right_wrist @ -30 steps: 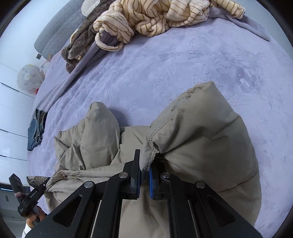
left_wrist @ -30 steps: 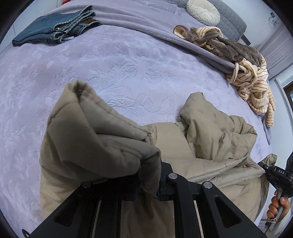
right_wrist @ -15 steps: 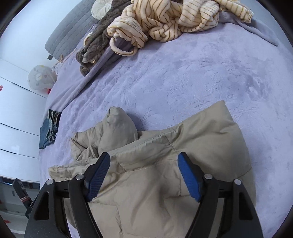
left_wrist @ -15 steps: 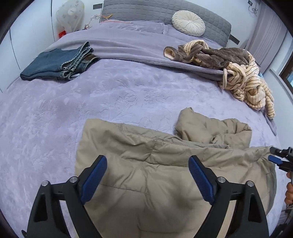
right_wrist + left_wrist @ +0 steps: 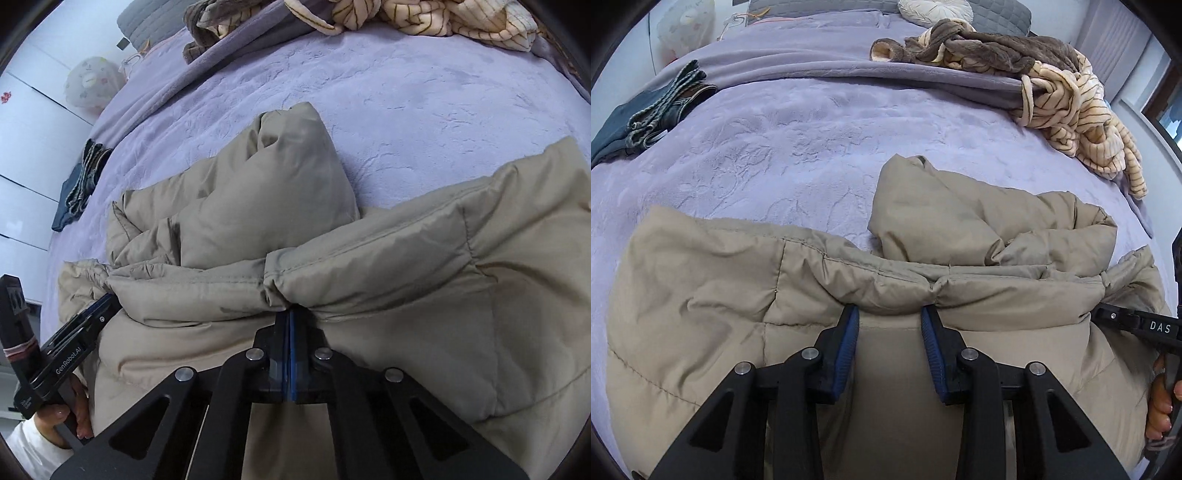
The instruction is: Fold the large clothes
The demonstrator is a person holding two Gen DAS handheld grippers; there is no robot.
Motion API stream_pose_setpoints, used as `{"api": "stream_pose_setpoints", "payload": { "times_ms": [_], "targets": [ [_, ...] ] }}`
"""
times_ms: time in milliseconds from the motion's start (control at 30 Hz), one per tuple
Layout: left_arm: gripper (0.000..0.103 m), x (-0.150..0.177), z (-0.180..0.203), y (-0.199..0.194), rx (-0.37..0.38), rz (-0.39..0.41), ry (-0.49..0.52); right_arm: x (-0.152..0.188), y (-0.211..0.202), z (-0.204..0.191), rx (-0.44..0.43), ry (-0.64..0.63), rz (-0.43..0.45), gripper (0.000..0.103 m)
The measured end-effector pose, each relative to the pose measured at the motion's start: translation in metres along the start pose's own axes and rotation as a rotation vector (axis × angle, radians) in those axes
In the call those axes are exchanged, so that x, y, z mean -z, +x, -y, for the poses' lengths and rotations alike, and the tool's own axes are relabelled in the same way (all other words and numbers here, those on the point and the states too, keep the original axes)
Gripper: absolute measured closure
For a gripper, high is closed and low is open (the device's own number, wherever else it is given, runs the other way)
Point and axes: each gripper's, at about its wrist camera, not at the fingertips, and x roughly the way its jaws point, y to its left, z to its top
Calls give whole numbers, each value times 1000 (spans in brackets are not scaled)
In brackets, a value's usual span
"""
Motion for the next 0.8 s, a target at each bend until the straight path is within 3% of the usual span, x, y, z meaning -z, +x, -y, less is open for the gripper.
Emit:
{"api": "stream_pose_setpoints", "payload": {
  "times_ms": [100, 300, 400, 600, 800],
  "targets": [
    [64, -3, -15, -14, -20, 27, 3, -5, -18, 9, -14, -14, 4, 103],
    [64, -3, -86, -32, -171, 64, -79, -9, -62, 70, 182, 40, 99, 103],
    [64, 0, -118, -20, -174, 44, -176, -10, -62, 105, 232, 137, 110, 103],
    [63, -5, -115, 3, -211, 16, -174, -15, -40, 130, 230, 230, 84, 103],
    [62, -10, -123, -20, -191, -15, -221, -18, -60, 119, 232, 222, 64, 98]
  ]
}}
